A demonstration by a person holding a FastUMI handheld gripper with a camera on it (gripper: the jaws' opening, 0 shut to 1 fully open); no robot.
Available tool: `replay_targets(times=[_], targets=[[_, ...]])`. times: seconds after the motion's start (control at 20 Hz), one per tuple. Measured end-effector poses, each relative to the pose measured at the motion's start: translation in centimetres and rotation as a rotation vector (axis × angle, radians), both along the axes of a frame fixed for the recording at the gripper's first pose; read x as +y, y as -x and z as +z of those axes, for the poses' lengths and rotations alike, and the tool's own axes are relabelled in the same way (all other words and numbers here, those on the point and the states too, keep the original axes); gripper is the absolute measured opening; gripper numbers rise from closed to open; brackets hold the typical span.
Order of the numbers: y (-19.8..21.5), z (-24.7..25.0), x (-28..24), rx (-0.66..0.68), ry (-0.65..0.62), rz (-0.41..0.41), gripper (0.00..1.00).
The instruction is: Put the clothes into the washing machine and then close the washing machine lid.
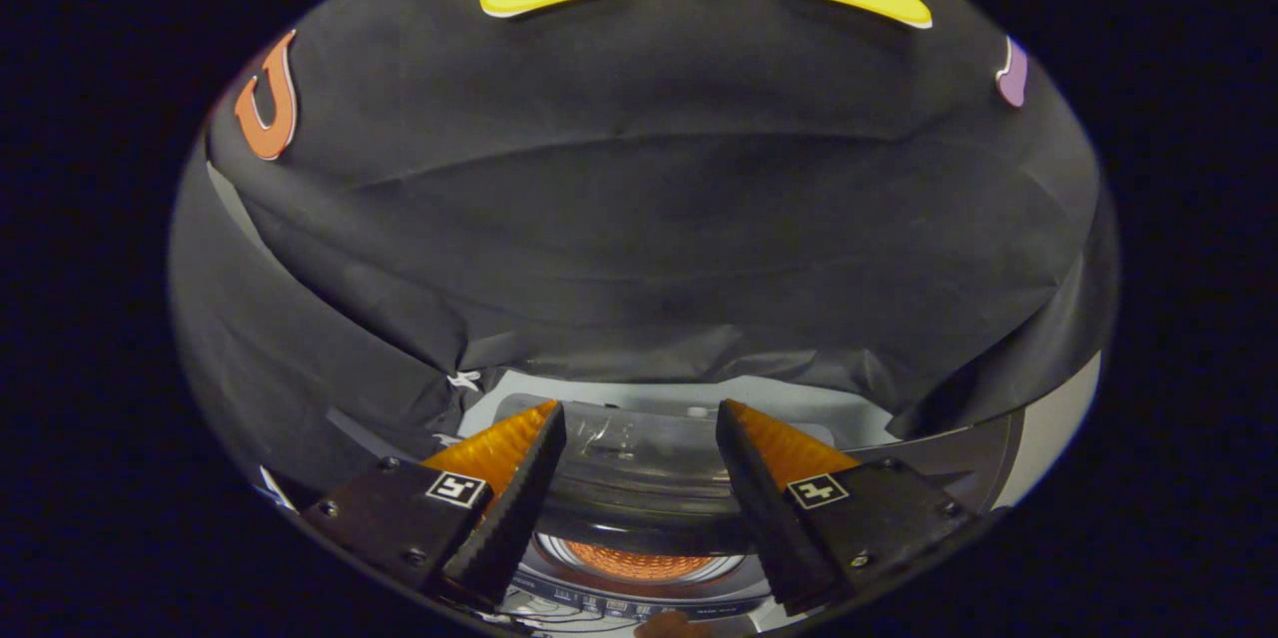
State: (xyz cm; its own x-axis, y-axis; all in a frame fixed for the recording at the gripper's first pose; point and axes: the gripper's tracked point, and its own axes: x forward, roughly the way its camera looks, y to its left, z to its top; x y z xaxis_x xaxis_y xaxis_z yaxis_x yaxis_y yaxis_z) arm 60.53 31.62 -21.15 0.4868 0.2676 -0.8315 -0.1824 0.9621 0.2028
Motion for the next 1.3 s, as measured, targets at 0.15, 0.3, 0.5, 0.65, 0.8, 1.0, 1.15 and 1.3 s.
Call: replay_targets(times=[0.15,0.3,0.5,0.65,0.8,1.0,1.15,1.3], targets=[[-0.07,0.04,0.04,-0.015,-0.001,0.0,0.95],[-0.27,-0.04,0.1,-0.029,-0.002,-0.003,0.95],[-0.25,0.0,0.03,-0.023,0.003,-0.003,0.95],[-0.44,0.02,0.02,-0.026,0.004,-0.003,0.95],[-0.49,0.04,-0.03,-0.023,0.005,-0.002,0.95],[-0.61,0.0,0.02,-0.028,0.006,-0.001,0.95],[-0.72,-0.12,-0.02,-0.028,0.012,-0.004,0.95],[-0.61,-0.04,-0.09,-0.022,0.015,-0.005,0.95]])
